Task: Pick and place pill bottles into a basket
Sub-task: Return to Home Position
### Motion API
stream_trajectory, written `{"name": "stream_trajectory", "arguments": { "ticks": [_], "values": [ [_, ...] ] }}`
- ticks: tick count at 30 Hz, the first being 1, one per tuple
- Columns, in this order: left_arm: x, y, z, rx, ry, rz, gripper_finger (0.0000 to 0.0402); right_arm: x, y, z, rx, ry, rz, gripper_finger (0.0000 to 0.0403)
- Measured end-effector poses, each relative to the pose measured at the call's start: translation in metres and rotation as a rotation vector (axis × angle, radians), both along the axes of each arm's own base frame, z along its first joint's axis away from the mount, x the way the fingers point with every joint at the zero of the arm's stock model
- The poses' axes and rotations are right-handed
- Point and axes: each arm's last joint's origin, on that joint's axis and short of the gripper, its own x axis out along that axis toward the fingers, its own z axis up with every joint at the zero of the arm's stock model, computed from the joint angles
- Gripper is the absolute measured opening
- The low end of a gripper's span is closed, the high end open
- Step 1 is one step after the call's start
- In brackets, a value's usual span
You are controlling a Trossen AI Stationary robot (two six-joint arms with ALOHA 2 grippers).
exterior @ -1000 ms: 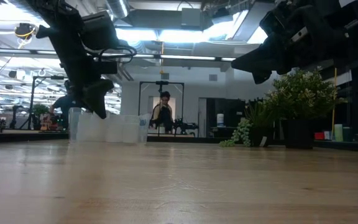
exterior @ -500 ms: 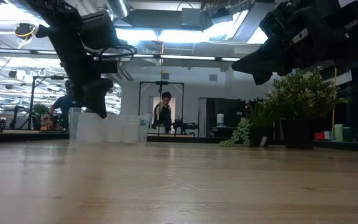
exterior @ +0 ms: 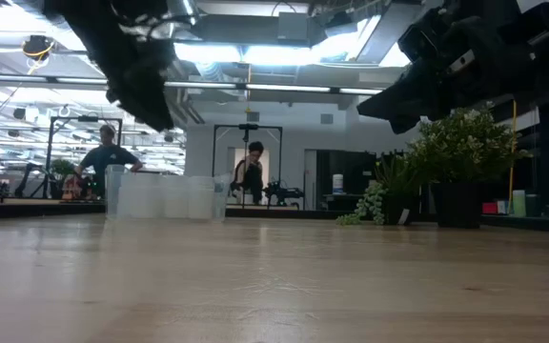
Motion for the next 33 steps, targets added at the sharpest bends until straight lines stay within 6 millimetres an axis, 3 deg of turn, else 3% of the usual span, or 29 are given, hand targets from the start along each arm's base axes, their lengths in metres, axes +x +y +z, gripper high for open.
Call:
{"name": "stream_trajectory", "arguments": {
  "ticks": [5, 11, 16, 19, 24, 28, 33],
  "values": [
    [-0.014, -0.015, 0.014, 0.027, -0.011, -0.121, 0.0192, 0.001, 0.000, 0.003, 0.011, -0.028, 0.002, 0.0003],
    [-0.033, -0.036, 0.028, 0.141, -0.026, -0.223, 0.0121, -0.001, 0.006, 0.009, 0.032, -0.063, 0.029, 0.0003],
    [-0.051, -0.050, 0.040, 0.231, -0.143, -0.308, 0.0065, -0.015, 0.006, 0.028, 0.035, -0.105, 0.042, 0.0003],
    [-0.061, -0.054, 0.028, 0.261, -0.227, -0.343, 0.0040, -0.029, 0.002, 0.043, 0.003, -0.140, 0.012, 0.0003],
    [-0.078, -0.055, -0.008, 0.269, -0.354, -0.368, 0.0005, -0.055, -0.006, 0.058, -0.021, -0.142, -0.045, 0.0003],
    [-0.086, -0.058, -0.037, 0.260, -0.491, -0.500, 0.0002, -0.073, -0.008, 0.065, 0.002, -0.141, -0.057, 0.0003],
    [-0.096, -0.057, -0.058, 0.318, -0.575, -0.502, 0.0002, -0.090, -0.009, 0.072, 0.000, -0.172, -0.056, 0.0003]
  ]
}}
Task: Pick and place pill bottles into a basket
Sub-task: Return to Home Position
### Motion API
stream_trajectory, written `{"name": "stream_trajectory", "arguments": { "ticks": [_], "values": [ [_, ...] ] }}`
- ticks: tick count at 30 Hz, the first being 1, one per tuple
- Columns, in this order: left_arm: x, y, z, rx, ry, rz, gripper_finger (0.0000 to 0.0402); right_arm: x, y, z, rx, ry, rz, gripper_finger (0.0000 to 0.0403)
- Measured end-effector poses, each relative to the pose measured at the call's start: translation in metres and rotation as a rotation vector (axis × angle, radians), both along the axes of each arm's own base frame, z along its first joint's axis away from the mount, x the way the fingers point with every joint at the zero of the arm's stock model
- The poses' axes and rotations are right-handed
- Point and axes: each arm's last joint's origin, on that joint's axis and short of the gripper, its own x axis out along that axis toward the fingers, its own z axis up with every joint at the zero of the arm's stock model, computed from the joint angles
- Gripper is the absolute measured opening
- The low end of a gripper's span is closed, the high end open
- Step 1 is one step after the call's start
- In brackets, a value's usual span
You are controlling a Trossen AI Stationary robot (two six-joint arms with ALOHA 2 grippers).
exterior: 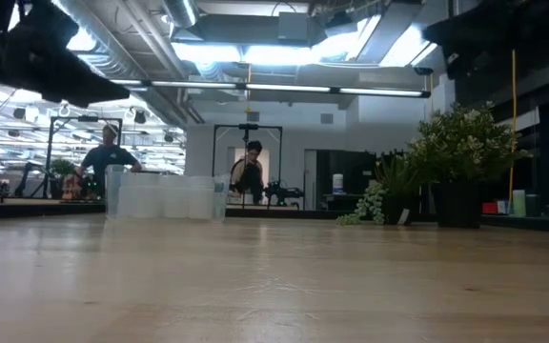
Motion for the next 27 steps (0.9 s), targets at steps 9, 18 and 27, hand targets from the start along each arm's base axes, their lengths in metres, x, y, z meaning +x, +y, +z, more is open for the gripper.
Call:
{"name": "stream_trajectory", "arguments": {
  "ticks": [9, 18, 27],
  "values": [
    [-0.005, 0.001, -0.011, 0.037, -0.060, -0.033, 0.0002, -0.019, -0.001, 0.002, 0.002, 0.004, 0.000, 0.0002],
    [-0.004, 0.005, -0.009, -0.008, -0.092, -0.025, 0.0001, -0.026, -0.002, 0.006, -0.025, -0.038, -0.010, 0.0001],
    [-0.004, 0.004, -0.002, -0.022, -0.171, -0.099, 0.0001, -0.026, -0.002, 0.005, 0.006, -0.032, -0.012, 0.0001]
  ]
}}
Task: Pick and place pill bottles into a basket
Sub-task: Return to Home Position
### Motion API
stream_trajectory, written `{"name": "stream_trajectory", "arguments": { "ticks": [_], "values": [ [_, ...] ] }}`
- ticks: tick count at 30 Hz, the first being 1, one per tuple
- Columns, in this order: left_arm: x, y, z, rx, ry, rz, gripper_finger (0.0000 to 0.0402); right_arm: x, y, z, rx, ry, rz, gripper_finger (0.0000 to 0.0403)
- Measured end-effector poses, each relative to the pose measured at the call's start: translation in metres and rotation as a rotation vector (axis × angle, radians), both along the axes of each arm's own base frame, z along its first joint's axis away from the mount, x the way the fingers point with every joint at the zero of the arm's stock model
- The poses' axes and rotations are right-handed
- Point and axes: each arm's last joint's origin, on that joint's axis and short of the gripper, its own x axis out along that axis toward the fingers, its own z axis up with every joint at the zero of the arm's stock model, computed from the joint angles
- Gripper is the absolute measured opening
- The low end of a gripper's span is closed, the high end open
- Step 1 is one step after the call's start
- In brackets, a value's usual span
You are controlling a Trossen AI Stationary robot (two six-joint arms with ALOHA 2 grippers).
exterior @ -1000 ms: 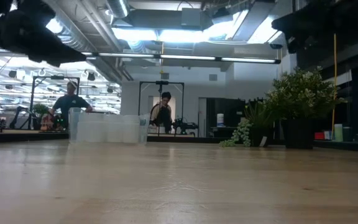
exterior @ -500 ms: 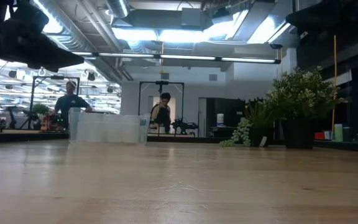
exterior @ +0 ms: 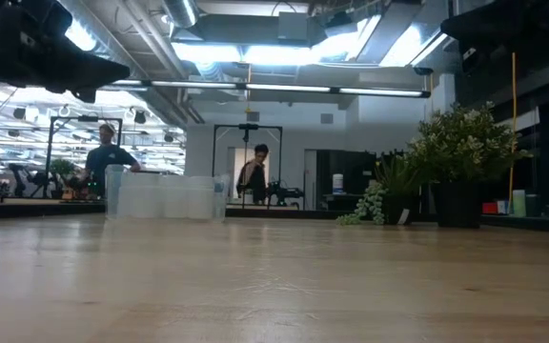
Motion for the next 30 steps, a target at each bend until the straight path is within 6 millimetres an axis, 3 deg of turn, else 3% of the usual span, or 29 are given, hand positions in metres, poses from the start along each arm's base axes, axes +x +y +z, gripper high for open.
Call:
{"name": "stream_trajectory", "arguments": {
  "ticks": [6, 22, 30],
  "values": [
    [0.005, 0.000, -0.013, 0.002, -0.024, 0.013, 0.0002, 0.000, 0.000, 0.001, 0.017, -0.006, -0.001, 0.0001],
    [0.005, 0.004, -0.013, 0.070, 0.003, 0.120, 0.0002, 0.001, 0.000, -0.001, -0.053, -0.008, 0.005, 0.0001],
    [0.005, 0.003, -0.013, 0.064, 0.003, 0.106, 0.0003, 0.004, 0.000, -0.030, -0.058, -0.013, 0.004, 0.0003]
  ]
}}
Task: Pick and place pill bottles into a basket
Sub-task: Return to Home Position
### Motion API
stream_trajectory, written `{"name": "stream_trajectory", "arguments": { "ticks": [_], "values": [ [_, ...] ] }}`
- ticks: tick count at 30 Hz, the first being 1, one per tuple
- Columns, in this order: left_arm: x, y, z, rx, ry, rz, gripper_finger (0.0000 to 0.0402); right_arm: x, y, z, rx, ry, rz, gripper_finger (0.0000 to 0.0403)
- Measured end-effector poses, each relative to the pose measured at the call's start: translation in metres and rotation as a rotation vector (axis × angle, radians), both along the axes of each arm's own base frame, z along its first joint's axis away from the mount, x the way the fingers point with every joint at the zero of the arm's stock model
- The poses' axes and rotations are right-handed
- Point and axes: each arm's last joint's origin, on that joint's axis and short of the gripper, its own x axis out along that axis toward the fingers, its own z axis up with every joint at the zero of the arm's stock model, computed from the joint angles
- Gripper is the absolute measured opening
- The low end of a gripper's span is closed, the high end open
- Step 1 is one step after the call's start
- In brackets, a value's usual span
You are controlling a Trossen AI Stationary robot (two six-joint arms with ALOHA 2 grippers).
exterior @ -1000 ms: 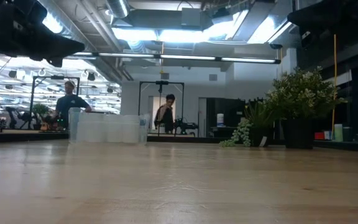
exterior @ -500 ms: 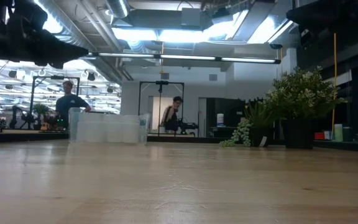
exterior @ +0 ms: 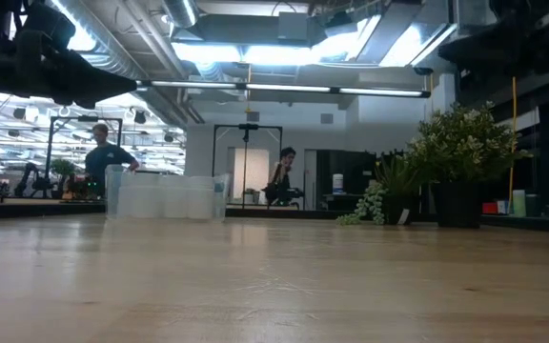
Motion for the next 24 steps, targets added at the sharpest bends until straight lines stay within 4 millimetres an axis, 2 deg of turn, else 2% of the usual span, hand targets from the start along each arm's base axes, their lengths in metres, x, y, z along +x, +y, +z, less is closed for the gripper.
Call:
{"name": "stream_trajectory", "arguments": {
  "ticks": [8, 19, 24],
  "values": [
    [0.000, 0.000, 0.000, -0.088, -0.025, -0.003, 0.0005, -0.005, 0.000, -0.021, -0.058, -0.048, 0.004, 0.0004],
    [0.000, 0.000, 0.000, -0.090, -0.026, -0.002, 0.0006, -0.010, 0.002, -0.046, -0.076, -0.125, 0.073, 0.0004],
    [0.000, 0.000, 0.000, -0.090, -0.026, -0.002, 0.0006, -0.010, 0.004, -0.046, -0.077, -0.128, 0.141, 0.0004]
  ]
}}
